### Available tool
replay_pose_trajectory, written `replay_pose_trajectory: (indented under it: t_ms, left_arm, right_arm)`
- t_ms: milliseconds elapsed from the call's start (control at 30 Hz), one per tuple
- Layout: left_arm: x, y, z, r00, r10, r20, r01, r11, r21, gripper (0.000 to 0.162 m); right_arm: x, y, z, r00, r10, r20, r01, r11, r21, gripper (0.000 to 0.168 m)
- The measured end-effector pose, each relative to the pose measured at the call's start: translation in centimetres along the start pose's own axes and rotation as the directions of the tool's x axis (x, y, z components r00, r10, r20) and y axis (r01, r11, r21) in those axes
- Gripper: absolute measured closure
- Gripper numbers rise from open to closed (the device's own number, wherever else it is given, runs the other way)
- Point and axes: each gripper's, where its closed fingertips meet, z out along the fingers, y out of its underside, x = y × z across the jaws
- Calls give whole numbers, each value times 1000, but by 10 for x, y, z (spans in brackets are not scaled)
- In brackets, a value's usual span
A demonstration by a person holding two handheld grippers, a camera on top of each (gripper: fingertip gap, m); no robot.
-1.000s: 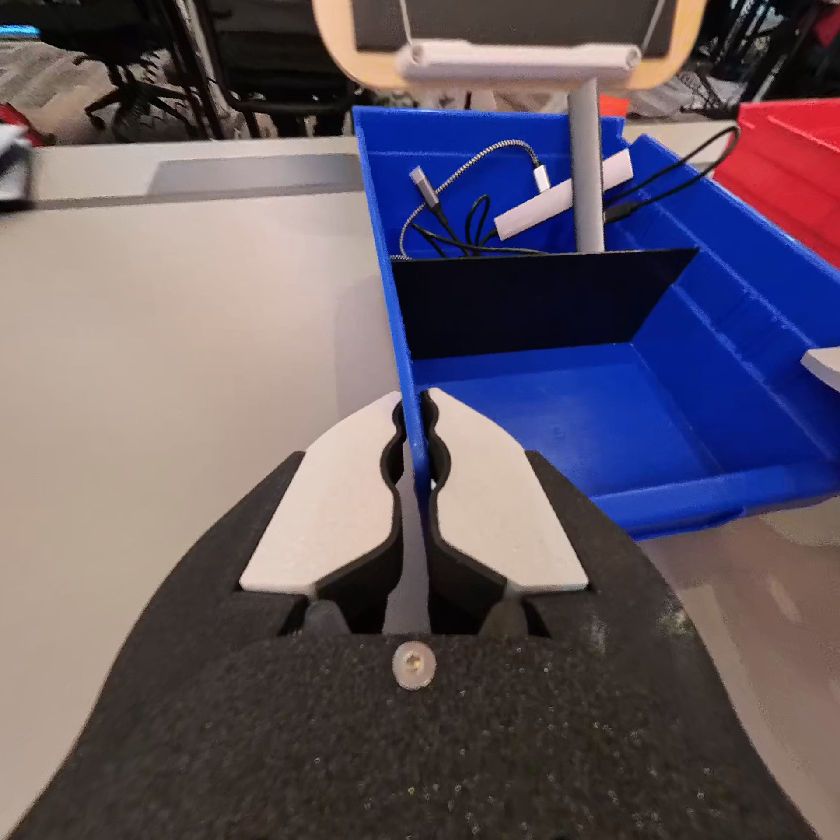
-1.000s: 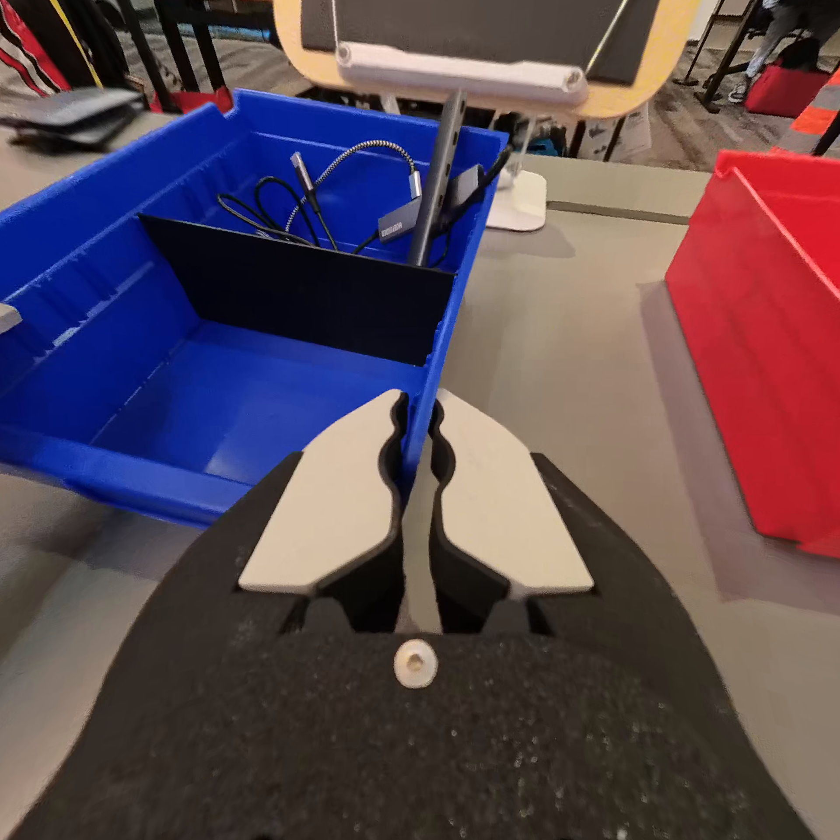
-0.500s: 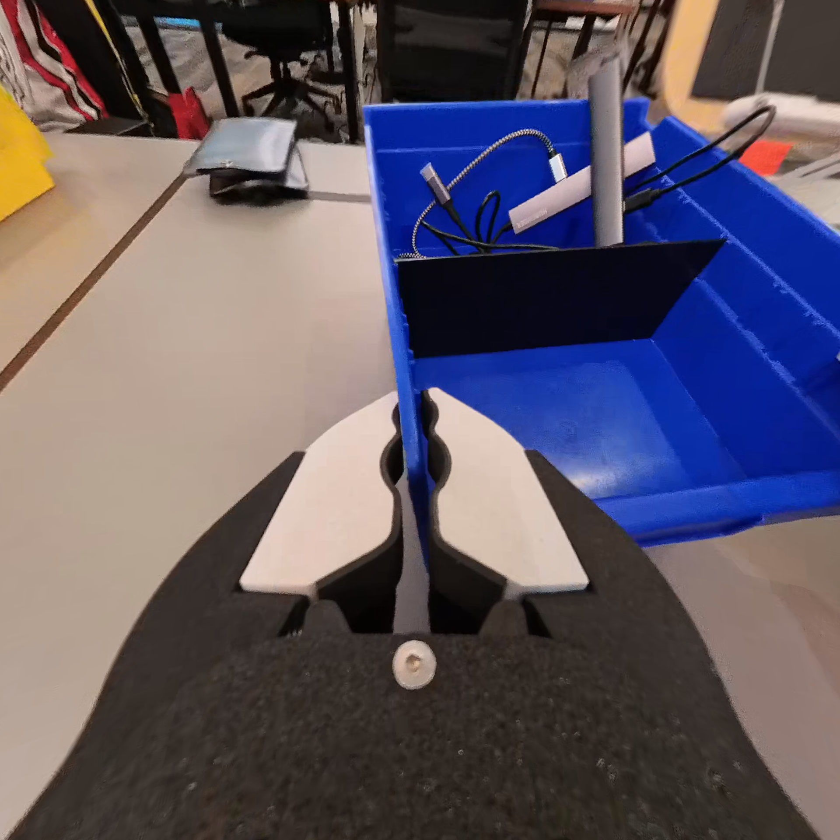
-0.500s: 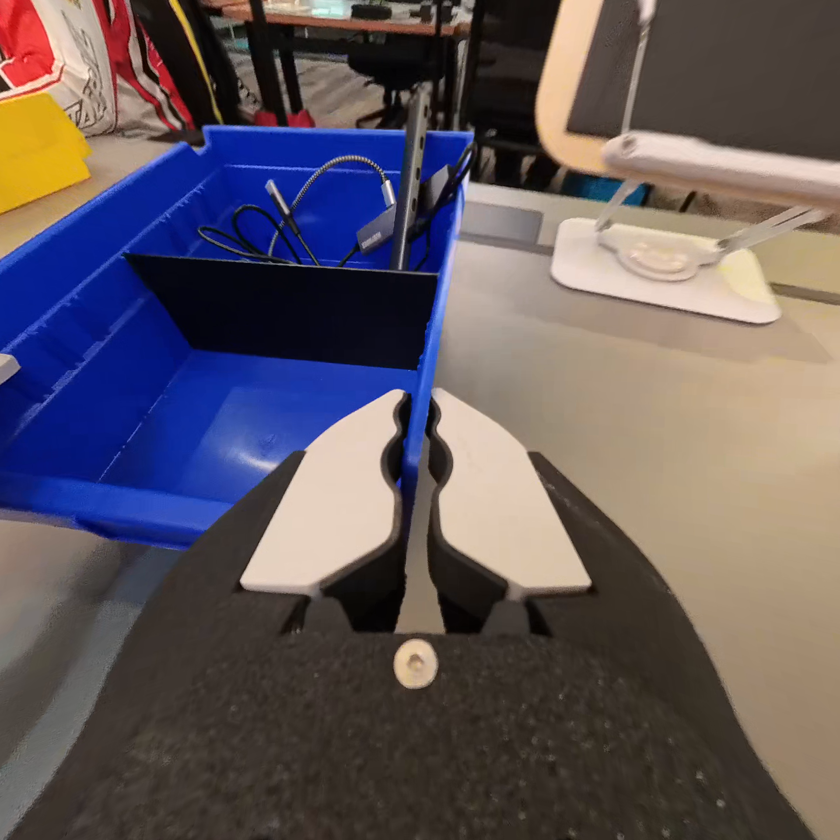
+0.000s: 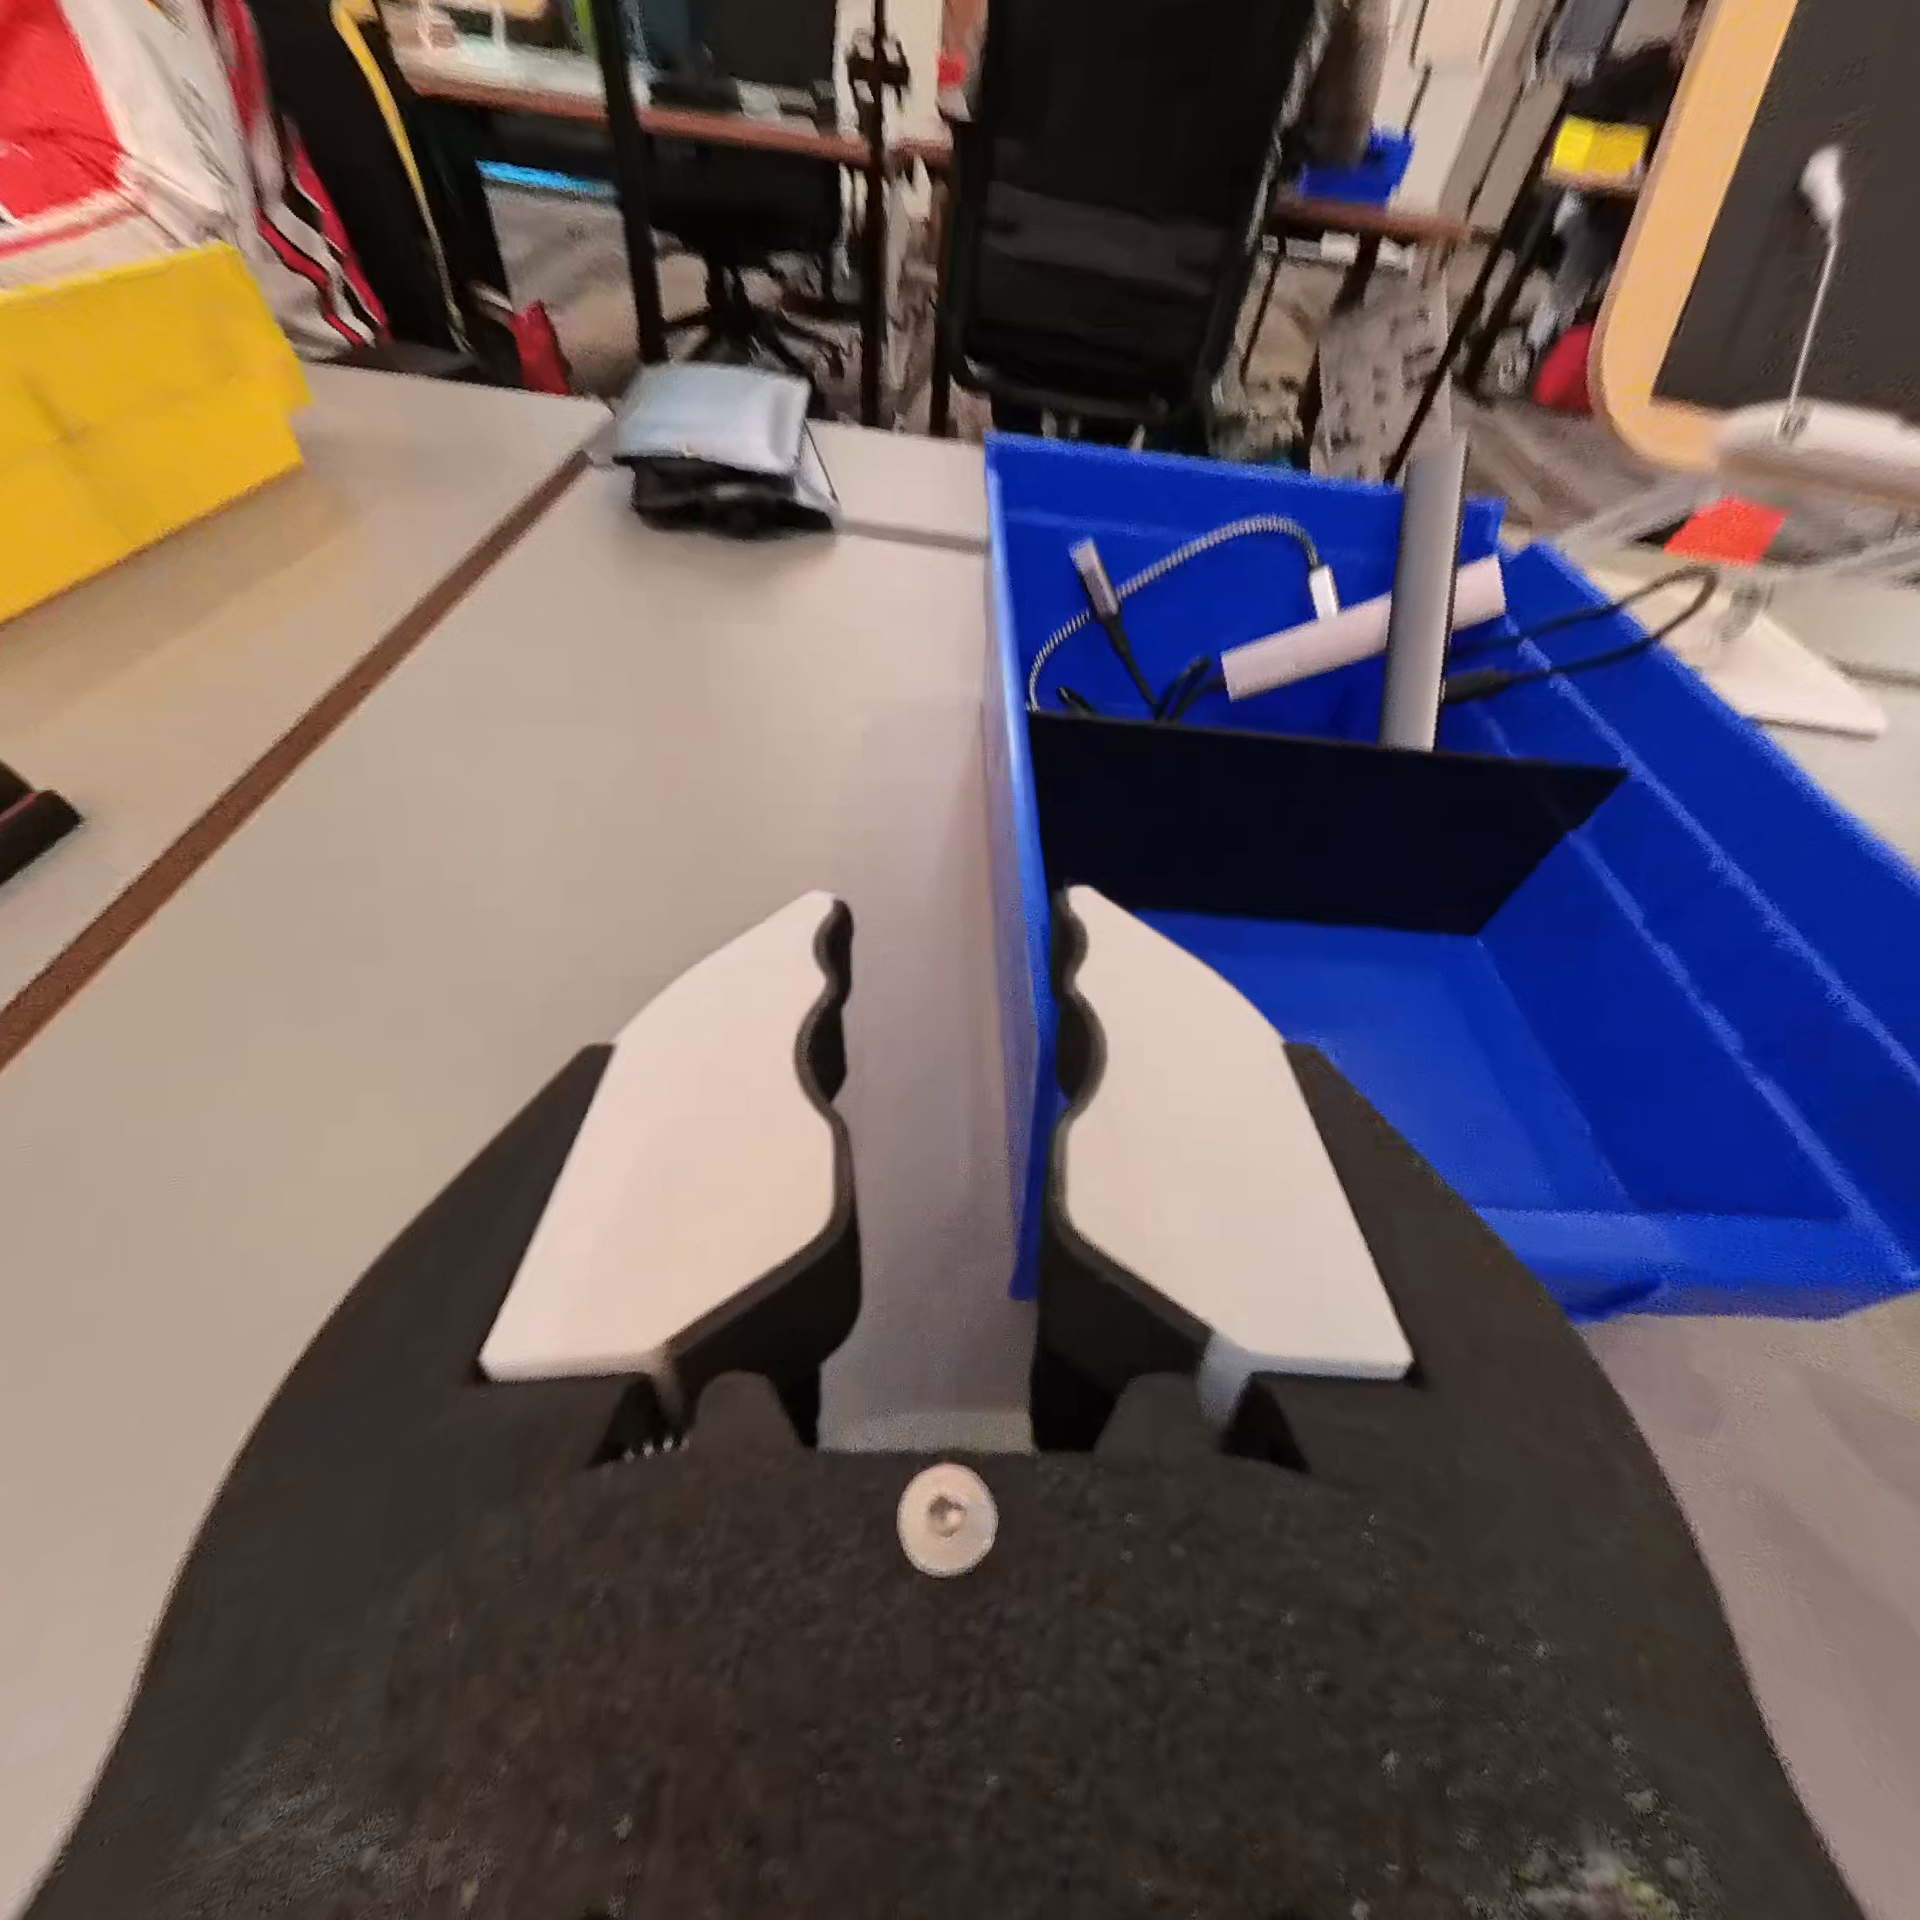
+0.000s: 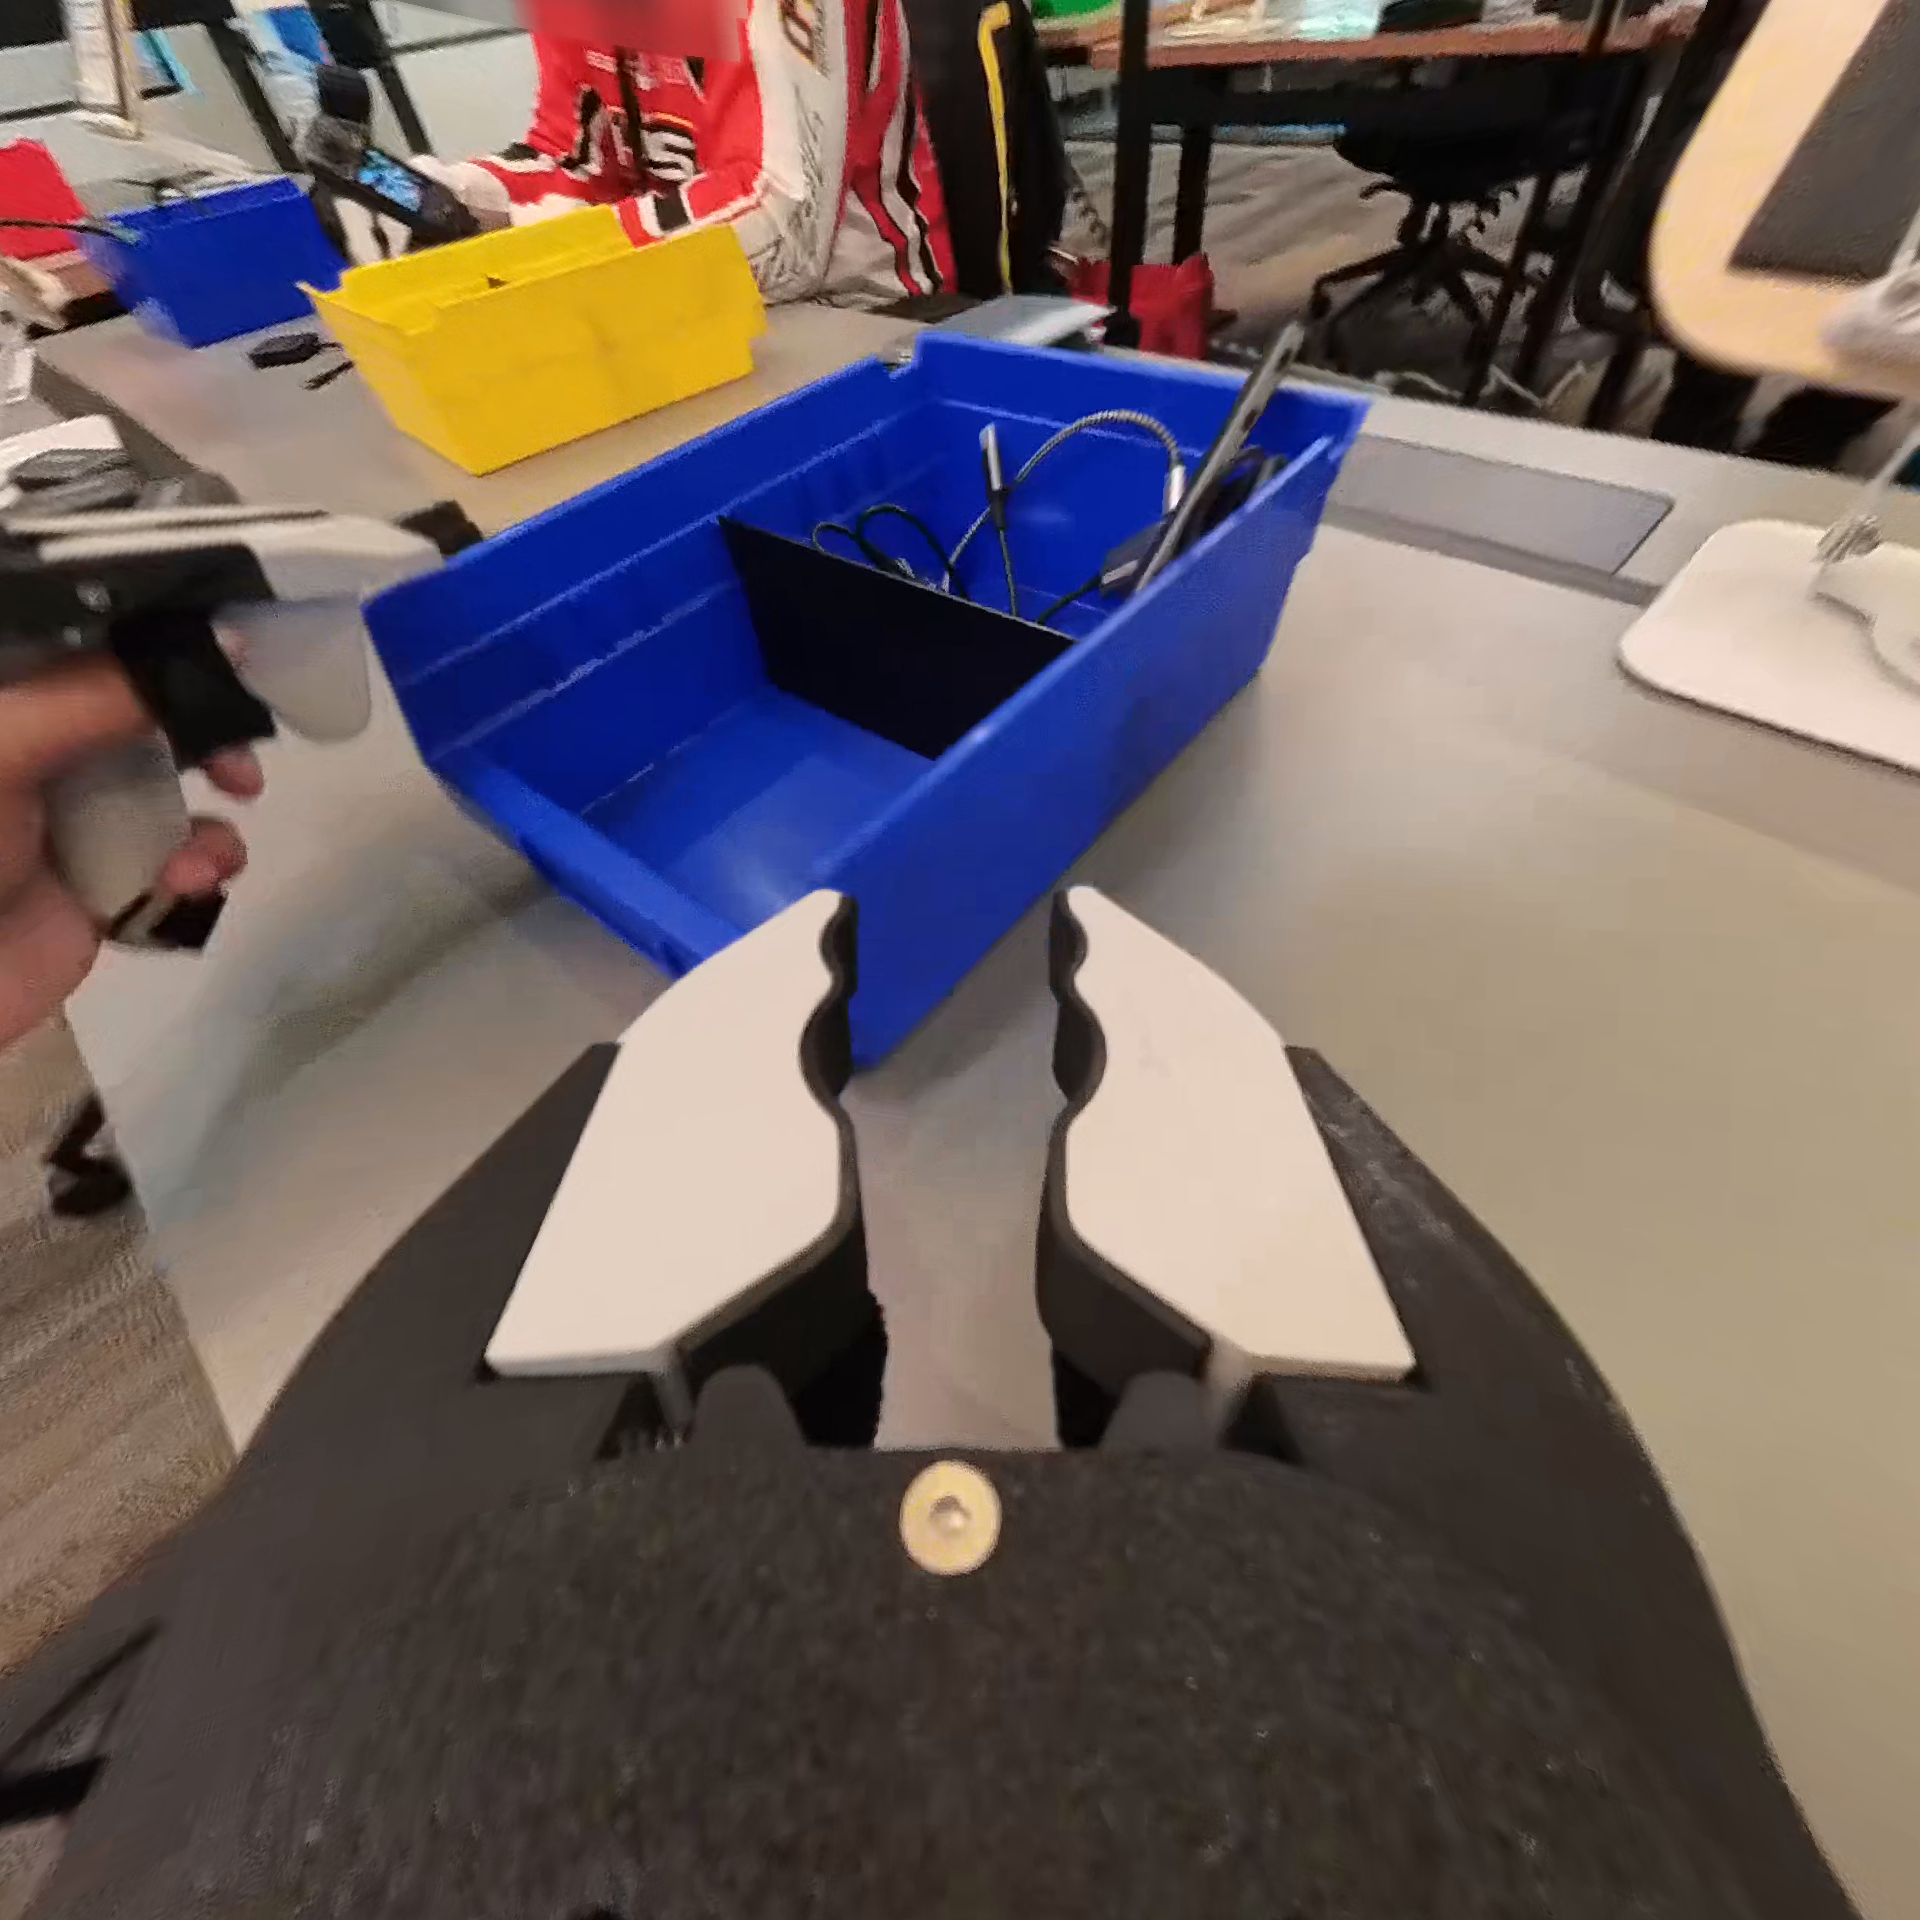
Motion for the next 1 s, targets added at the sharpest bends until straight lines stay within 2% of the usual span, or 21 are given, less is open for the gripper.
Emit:
replay_pose_trajectory:
  t_ms: [100, 200, 267, 400, 500, 567, 700, 800, 900, 1000]
  left_arm:
    - [7, -12, -11, 1000, 15, -2, -15, 999, 37, 120]
    - [33, -15, -28, 996, 87, -6, -86, 995, 50, 118]
    - [63, -2, -40, 996, 69, -63, -67, 997, 35, 121]
    - [137, 41, -54, 968, -48, -248, 28, 996, -83, 122]
    - [179, 59, -57, 926, -52, -373, -9, 987, -160, 119]
    - [185, 67, -55, 926, 21, -378, -83, 985, -149, 123]
    - [180, 73, -50, 930, 119, -347, -178, 974, -144, 127]
    - [182, 76, -49, 929, 72, -363, -141, 976, -168, 128]
    - [185, 77, -51, 919, 12, -393, -95, 977, -191, 130]
    - [180, 78, -52, 931, 49, -363, -126, 974, -191, 128]
  right_arm:
    - [44, 9, -50, 998, -58, -30, 58, 998, 19, 133]
    - [108, 31, -109, 982, -108, -154, 113, 993, 19, 134]
    - [155, 48, -153, 959, -92, -266, 100, 995, 18, 137]
    - [228, 72, -230, 904, 5, -428, 16, 999, 44, 137]
    - [266, 92, -269, 849, 58, -525, -20, 997, 77, 137]
    - [284, 106, -285, 817, 88, -571, -50, 995, 81, 137]
    - [299, 103, -296, 787, 155, -597, -102, 987, 121, 136]
    - [299, 114, -293, 796, 177, -579, -162, 984, 78, 132]
    - [298, 116, -294, 796, 143, -589, -139, 989, 53, 132]
    - [292, 114, -293, 804, 122, -582, -118, 992, 45, 132]
